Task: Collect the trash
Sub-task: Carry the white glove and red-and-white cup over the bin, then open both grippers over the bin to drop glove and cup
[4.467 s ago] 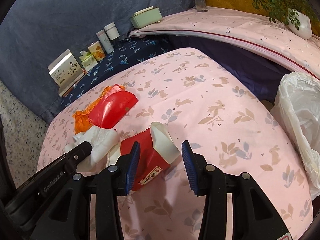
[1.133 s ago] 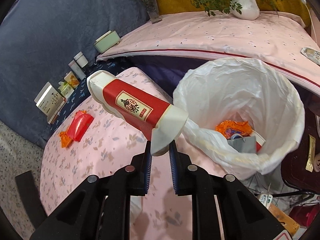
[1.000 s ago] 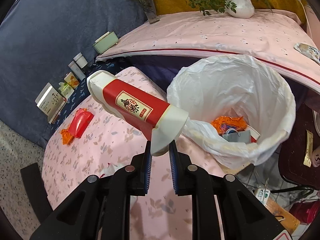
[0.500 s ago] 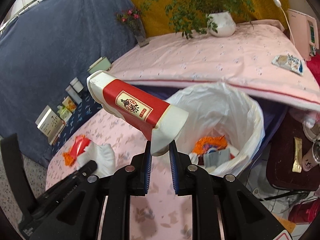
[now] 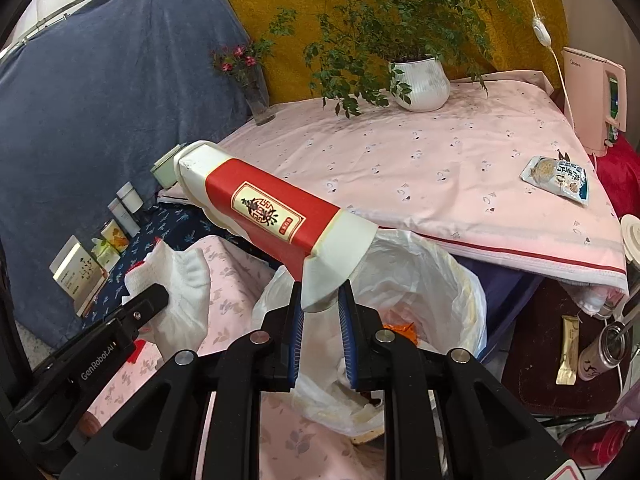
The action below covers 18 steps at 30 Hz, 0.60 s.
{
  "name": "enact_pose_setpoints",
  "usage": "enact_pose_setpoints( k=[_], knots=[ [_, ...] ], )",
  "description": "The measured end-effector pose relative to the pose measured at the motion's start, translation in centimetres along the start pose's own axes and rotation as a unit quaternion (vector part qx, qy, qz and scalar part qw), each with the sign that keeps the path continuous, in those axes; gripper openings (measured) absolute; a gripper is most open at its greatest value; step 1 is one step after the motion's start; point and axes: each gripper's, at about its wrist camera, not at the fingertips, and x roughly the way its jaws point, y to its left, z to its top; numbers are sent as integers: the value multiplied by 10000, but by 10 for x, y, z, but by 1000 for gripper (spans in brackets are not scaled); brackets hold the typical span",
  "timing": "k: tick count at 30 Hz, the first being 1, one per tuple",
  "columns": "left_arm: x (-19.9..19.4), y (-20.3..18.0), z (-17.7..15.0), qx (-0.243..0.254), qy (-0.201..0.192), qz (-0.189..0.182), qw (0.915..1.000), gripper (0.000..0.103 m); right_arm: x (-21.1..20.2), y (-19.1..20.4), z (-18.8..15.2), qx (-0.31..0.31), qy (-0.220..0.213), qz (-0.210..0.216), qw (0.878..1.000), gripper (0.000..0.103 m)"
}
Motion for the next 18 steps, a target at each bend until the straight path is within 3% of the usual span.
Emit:
enact_pose_setpoints(
  k=[18],
  knots=[
    [38, -20, 10, 1, 169, -428, 9989, 16, 30, -29, 7, 174, 171, -234, 9994, 17]
  ],
)
